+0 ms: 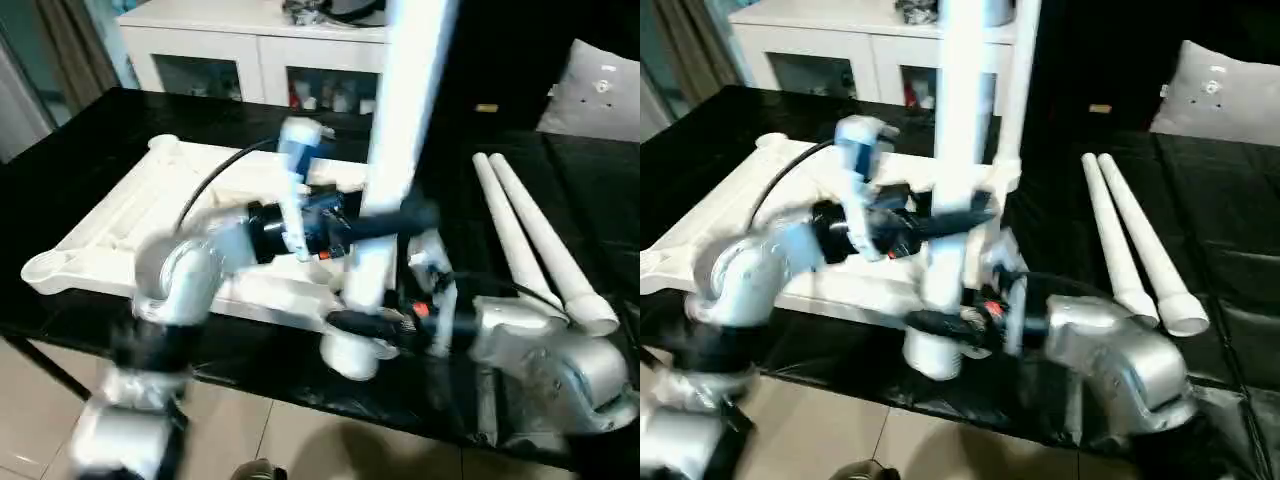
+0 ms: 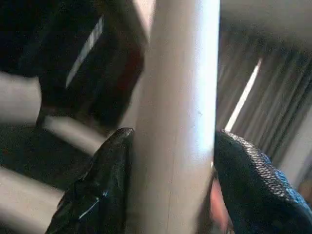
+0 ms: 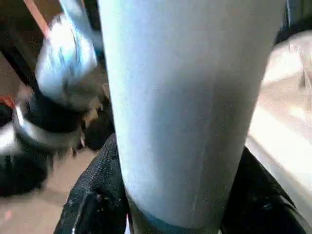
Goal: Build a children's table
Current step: Pick table leg
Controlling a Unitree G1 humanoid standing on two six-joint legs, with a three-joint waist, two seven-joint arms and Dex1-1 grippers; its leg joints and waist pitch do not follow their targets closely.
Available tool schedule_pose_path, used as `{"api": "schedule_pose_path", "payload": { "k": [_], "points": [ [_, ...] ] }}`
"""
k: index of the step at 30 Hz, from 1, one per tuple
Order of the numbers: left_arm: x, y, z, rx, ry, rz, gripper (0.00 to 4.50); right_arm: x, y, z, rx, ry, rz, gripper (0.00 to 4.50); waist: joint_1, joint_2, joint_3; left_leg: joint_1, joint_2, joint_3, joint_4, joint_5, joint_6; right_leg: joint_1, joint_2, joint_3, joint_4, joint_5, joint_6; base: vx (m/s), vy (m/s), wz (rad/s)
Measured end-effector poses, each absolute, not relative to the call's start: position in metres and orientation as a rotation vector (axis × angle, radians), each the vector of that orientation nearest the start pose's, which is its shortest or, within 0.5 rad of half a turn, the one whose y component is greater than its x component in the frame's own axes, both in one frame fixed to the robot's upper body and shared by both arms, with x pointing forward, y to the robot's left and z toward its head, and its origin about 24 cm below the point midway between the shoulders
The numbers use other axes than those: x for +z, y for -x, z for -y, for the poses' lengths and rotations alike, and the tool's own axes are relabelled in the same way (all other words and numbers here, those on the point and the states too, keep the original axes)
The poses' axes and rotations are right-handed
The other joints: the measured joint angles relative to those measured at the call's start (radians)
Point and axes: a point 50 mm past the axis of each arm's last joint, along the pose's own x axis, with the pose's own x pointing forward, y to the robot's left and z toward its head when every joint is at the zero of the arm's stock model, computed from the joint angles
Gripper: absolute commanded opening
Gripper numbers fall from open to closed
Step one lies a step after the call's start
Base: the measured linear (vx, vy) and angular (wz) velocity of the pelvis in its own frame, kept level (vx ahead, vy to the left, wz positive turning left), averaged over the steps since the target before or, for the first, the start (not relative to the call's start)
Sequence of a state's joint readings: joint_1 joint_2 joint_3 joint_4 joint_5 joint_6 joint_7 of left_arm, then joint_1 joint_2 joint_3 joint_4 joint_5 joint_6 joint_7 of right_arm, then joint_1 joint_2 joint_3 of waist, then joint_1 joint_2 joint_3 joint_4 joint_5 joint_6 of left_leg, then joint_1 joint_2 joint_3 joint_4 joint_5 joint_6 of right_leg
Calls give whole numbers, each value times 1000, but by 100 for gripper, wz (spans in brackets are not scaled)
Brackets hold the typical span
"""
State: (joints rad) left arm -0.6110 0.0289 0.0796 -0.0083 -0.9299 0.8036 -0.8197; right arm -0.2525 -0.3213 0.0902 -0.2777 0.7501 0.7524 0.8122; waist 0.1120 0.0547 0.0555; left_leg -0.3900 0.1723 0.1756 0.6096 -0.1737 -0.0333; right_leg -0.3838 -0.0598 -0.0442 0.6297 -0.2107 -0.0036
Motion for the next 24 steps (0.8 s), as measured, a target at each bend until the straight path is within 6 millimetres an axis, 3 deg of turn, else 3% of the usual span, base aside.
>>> {"api": "schedule_pose_path", "payload": {
  "k": [8,12,16,20,24],
  "points": [
    [198,-287,-57,-1375,900,152,293,127,-251,97,1211,-407,-118,191,-1,0,0,0,0,0,-1,0,0,0,0,0,-1,-2,4,0,0,0],
    [210,-297,-78,-1241,961,234,293,120,-269,111,987,-359,-101,190,-3,0,0,0,0,0,-2,0,0,0,0,0,-2,-3,5,0,0,0],
    [211,-314,-103,-1036,974,270,293,123,-277,117,907,-311,-52,190,-12,0,0,0,0,0,-3,0,-1,-1,0,0,-2,-3,6,0,0,0],
    [192,-333,-114,-815,737,135,293,129,-280,116,898,-254,-10,190,-19,-1,0,-1,0,0,-6,0,-1,-1,1,0,-5,-2,7,0,0,0],
    [172,-333,-96,-804,328,-7,293,125,-280,109,904,-180,-10,190,-15,0,0,-4,-1,0,-8,0,0,-1,0,0,-8,-2,7,0,0,0]
  ]
}}
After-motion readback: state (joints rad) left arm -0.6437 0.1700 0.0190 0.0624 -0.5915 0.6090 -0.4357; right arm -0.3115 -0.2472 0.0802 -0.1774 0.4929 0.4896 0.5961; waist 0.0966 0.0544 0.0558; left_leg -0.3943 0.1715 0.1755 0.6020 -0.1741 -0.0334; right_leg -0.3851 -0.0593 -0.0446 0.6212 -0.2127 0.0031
